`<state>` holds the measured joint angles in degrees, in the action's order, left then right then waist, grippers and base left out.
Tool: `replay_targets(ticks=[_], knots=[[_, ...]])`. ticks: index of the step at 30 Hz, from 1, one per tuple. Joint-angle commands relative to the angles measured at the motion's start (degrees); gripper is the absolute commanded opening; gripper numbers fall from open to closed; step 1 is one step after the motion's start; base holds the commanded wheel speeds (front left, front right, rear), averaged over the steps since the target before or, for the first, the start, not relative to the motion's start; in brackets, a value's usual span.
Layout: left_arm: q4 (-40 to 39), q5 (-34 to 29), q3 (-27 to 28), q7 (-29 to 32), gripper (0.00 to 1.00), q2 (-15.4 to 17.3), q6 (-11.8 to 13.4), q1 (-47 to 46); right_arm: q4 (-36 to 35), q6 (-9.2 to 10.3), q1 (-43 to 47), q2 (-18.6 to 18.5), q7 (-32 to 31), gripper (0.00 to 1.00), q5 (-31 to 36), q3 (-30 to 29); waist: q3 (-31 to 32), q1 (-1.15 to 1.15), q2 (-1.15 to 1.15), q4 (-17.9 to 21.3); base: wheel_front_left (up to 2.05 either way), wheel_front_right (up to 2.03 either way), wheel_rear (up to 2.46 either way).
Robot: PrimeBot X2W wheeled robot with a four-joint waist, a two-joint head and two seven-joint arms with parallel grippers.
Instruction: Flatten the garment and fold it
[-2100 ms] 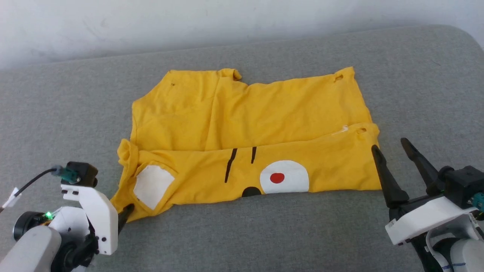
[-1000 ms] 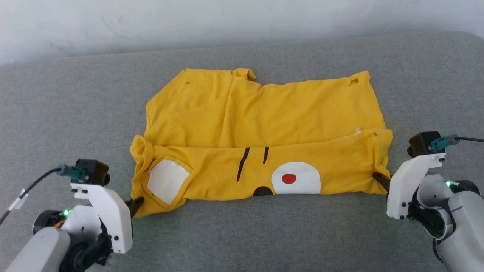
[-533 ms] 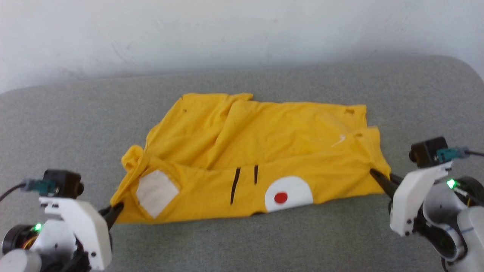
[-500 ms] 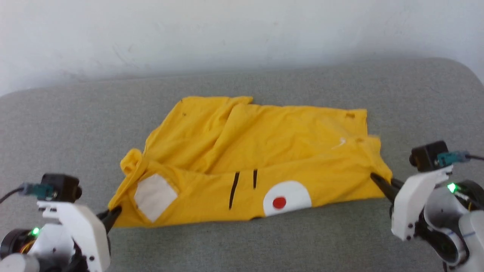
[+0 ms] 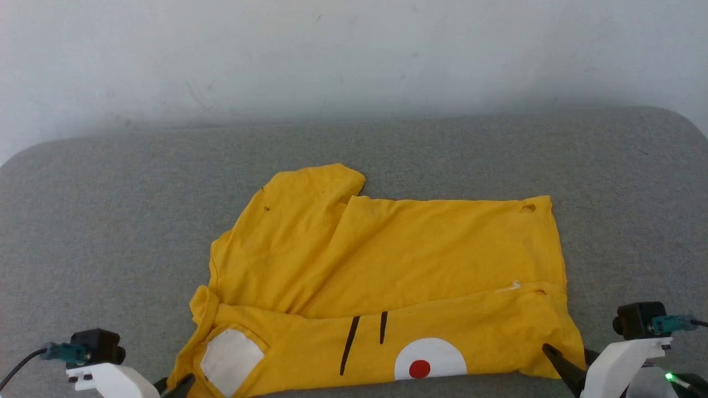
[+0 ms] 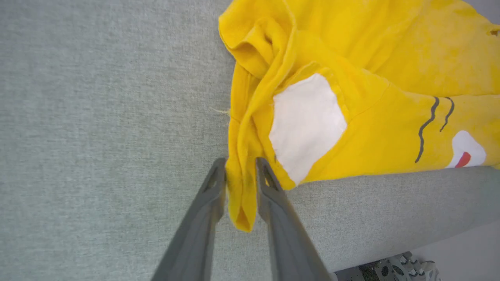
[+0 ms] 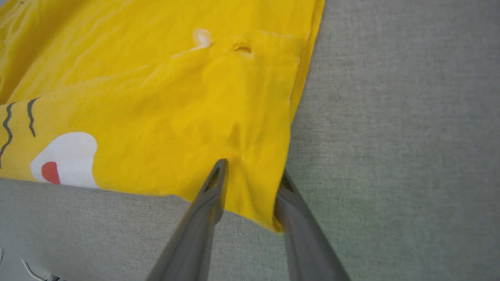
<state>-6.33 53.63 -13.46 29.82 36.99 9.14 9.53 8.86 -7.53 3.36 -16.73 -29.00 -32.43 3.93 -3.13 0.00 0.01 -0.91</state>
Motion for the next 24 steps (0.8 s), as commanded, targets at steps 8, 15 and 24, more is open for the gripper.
replay_targets(ticks=[8,15,24], knots=[[4.91,-1.85,3.37,-9.07,1.00,-2.34,-0.81,-5.08,-3.61,0.04,0.02,1.26,19.19,1.00,5.04,-0.46,0.03,0.00,-0.01,0.92,0.00,0.00,0.00],[4.03,-5.14,6.01,-16.61,1.00,-4.65,0.92,-15.85,-12.43,0.04,-1.71,4.98,27.37,1.00,12.38,-4.06,-4.41,0.00,-0.01,2.48,0.00,0.00,0.00],[11.11,-11.46,2.23,-18.43,1.00,-5.07,-1.12,-37.18,-20.86,0.04,-7.05,9.39,26.94,1.00,17.02,-3.71,-16.17,0.00,-0.01,6.87,0.00,0.00,0.00]])
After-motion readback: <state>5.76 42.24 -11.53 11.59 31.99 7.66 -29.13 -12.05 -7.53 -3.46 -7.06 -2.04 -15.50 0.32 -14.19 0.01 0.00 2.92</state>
